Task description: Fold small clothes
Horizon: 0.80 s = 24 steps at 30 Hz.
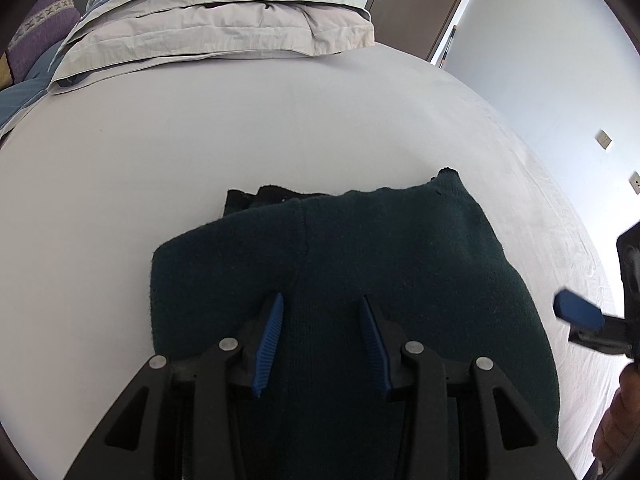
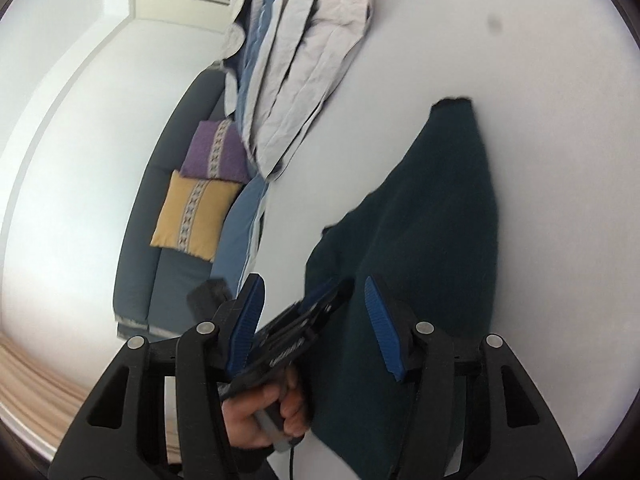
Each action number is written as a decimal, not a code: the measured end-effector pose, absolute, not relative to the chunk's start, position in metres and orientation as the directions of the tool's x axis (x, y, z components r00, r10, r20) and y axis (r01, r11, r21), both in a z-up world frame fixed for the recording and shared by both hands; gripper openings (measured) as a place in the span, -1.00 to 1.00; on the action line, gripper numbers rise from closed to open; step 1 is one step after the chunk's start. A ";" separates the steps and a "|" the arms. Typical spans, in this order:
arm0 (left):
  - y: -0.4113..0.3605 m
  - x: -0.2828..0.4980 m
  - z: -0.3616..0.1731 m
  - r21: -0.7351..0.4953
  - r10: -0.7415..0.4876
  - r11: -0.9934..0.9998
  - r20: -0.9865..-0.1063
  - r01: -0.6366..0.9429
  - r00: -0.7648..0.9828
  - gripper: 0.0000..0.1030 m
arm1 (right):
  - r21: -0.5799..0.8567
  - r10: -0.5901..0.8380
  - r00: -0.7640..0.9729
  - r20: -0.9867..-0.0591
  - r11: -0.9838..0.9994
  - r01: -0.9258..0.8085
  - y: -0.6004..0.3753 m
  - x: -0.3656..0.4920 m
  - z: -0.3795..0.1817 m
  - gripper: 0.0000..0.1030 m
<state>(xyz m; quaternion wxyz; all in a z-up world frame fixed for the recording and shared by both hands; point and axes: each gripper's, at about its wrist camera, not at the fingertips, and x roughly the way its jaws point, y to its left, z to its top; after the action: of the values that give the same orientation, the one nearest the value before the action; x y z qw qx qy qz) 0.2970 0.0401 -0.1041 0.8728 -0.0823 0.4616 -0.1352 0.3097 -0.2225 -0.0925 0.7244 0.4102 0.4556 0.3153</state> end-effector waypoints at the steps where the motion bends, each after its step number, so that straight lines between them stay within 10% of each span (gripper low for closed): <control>1: 0.040 0.298 -0.104 -0.267 -0.311 0.950 -0.784 0.160 0.538 -0.17 | 0.883 0.845 0.355 -0.399 0.459 -0.100 -0.214 0.303 -0.095 0.00; 24: 0.040 0.293 -0.108 -0.264 -0.312 0.950 -0.764 0.168 0.564 -0.17 | 0.885 0.859 0.270 -0.435 0.463 -0.048 -0.215 0.241 -0.126 0.08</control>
<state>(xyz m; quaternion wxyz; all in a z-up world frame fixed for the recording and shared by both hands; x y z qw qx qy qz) 0.2926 0.0401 -0.1078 0.8807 -0.0807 0.4464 -0.1360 0.2406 -0.2148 -0.1261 0.6891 0.4002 0.5066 0.3292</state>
